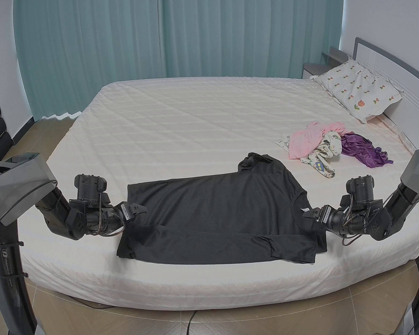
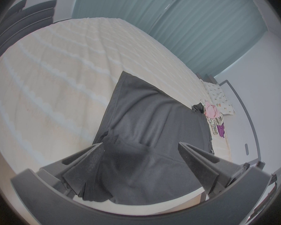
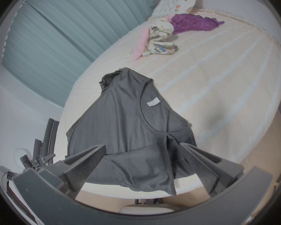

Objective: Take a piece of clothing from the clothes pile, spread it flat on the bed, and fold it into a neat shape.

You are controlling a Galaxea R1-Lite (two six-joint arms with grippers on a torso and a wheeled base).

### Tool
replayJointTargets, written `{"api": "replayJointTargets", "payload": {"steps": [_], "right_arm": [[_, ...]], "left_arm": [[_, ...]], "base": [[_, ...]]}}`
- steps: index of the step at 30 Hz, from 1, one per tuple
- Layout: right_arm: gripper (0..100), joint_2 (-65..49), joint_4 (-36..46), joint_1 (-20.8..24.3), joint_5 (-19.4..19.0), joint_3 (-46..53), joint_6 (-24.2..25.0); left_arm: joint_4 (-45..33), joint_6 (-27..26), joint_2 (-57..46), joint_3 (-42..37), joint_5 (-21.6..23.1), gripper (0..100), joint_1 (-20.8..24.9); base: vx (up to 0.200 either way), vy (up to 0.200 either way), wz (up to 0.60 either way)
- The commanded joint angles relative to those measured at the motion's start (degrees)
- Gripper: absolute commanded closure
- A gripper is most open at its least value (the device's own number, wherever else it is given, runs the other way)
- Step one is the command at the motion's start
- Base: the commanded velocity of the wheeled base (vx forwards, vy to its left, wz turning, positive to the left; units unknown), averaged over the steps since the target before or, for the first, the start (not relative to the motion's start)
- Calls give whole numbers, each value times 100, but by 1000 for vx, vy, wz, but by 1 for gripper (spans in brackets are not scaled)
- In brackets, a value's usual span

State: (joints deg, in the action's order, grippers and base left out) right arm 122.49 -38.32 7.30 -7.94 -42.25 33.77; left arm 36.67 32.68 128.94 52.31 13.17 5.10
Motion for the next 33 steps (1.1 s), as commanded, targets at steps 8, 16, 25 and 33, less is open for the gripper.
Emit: {"api": "replayJointTargets", "payload": {"steps": [8, 16, 25, 33], "right_arm": [[0, 592, -1266, -45, -103, 613, -98], [0, 565, -1301, -18, -85, 613, -90], [0, 557, -1301, -27, -85, 613, -90], [0, 636, -1301, -18, -94, 595, -98]], "left_arm": [[-46, -254, 676, 623, -69, 0, 88], [-19, -596, 852, 710, -596, 0, 71], [-19, -614, 835, 658, -587, 0, 53], [-72, -605, 852, 640, -570, 100, 88]], "base": [[0, 0, 0], [0, 0, 0], [0, 0, 0], [0, 0, 0]]}}
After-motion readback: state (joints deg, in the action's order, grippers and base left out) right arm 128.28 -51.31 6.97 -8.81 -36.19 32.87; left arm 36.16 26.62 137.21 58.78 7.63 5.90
